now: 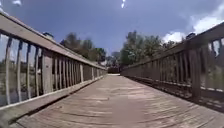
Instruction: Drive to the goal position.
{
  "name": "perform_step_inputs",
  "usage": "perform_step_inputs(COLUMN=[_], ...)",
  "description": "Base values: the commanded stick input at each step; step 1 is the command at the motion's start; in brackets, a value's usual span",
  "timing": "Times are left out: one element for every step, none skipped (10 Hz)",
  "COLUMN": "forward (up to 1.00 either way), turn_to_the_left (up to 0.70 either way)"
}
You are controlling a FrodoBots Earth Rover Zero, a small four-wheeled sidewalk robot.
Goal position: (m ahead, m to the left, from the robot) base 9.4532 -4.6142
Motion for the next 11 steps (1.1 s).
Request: perform_step_inputs(forward=[0.50, 0.50, 0.50, 0.50, 0.50, 0.50, 0.50, 0.50, 0.50, 0.50, 0.50], turn_to_the_left=[0.00, 0.00, 0.00, 0.00, 0.00, 0.00, 0.00, 0.00, 0.00, 0.00, 0.00])
